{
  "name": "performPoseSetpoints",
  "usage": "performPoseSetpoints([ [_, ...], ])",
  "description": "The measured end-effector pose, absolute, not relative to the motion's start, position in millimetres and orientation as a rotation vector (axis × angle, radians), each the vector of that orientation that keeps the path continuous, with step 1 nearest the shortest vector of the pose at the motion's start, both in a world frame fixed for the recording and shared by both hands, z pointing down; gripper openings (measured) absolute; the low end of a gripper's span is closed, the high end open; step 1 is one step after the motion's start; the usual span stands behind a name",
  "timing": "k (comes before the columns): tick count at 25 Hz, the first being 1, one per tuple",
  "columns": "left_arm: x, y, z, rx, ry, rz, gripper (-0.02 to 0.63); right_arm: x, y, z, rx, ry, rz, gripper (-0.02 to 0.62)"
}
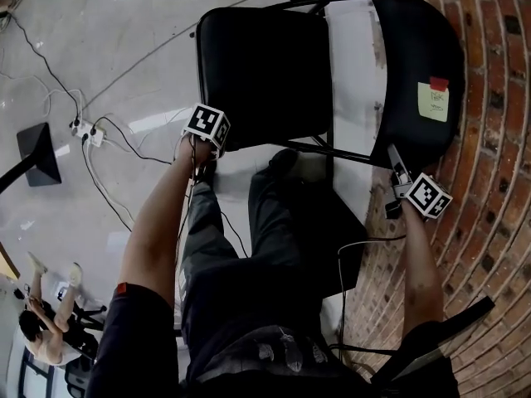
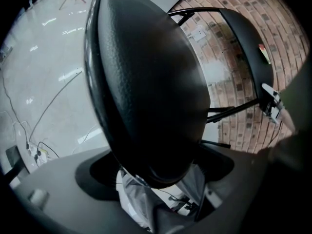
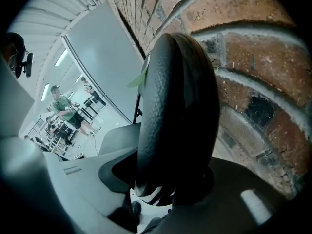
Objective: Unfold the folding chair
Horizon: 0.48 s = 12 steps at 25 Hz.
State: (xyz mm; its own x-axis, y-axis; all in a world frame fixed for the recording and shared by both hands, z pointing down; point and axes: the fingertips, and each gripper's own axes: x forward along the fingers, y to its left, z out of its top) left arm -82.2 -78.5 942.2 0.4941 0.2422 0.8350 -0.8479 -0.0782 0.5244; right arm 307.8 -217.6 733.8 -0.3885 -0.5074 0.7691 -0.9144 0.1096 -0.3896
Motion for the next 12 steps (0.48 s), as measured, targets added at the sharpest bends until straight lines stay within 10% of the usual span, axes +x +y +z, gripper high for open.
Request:
performPoseSetpoints([
  [12,-111,-73,957,1.367,-0.641,0.971,0.488,261,-210,725,1.361,-1.996,1.175,0.158],
])
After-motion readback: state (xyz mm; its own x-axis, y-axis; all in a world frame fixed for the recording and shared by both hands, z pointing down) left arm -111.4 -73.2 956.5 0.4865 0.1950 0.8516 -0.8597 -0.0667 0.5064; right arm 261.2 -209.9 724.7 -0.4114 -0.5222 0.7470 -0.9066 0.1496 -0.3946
